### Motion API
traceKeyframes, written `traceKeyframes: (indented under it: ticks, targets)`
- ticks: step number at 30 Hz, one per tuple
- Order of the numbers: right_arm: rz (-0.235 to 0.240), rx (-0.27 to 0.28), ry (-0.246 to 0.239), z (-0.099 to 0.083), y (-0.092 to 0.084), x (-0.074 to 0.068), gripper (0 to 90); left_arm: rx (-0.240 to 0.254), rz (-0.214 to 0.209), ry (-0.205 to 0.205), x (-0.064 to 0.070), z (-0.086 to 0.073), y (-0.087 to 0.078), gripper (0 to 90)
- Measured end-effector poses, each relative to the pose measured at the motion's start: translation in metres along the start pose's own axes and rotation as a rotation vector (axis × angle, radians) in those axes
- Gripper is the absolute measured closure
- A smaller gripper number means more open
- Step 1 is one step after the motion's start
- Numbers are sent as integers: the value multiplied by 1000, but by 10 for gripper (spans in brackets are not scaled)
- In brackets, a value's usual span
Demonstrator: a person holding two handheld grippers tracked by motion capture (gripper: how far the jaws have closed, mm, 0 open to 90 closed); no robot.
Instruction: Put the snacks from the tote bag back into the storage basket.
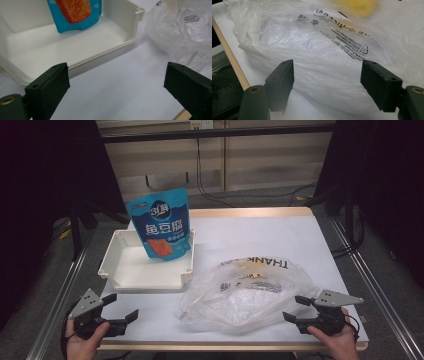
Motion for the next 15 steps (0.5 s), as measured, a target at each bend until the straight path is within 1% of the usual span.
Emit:
traceKeyframes:
  ticks: [1, 2, 3, 4, 5, 6, 7, 9, 10, 12, 13, 14, 15]
  targets:
    - [-2, 0, -1, 0, 0, 0, 269, 6, 17, -9, 4, -3, 0, 57]
    - [0, -2, 0, 0, 0, 1, 269, 0, 11, -7, 7, -7, 2, 57]
    - [0, -2, -2, 0, 0, 1, 269, -2, -9, -14, 11, -11, 4, 55]
    - [3, -1, -7, 0, 1, 1, 269, -3, -19, -20, 12, -14, 6, 49]
    - [4, -3, -4, 0, 1, 0, 269, -6, -20, -29, 12, -17, 8, 49]
    - [2, -4, -5, 0, 1, -1, 269, -10, -2, -21, 11, -21, 9, 49]
    - [4, -5, -7, 0, 1, -2, 269, -16, 6, -15, 10, -25, 11, 49]
    - [5, -5, -8, 0, 1, -2, 269, -35, 0, -41, 8, -31, 14, 49]
    - [6, -5, -8, 0, 1, -2, 269, -32, 3, -48, 7, -32, 16, 49]
    - [6, -5, -9, 0, 1, -2, 269, -28, 8, -29, 6, -32, 18, 49]
    - [9, -3, -9, 0, 1, -2, 269, -29, 5, -26, 7, -31, 20, 49]
    - [8, -2, -8, 0, 1, -2, 269, -24, -4, -36, 7, -31, 22, 49]
    - [5, -3, -10, 0, 1, -2, 269, -24, -4, -36, 7, -31, 22, 49]
Point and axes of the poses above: each handheld gripper's, and its own axes: y roughly forward along the jaws, z roughly out of its top, x roughly to its right, the point moved 6 cm from there along y, roughly forward along the jaws, and after that the axes turned 7 degrees about x, right-handed, at the moved point
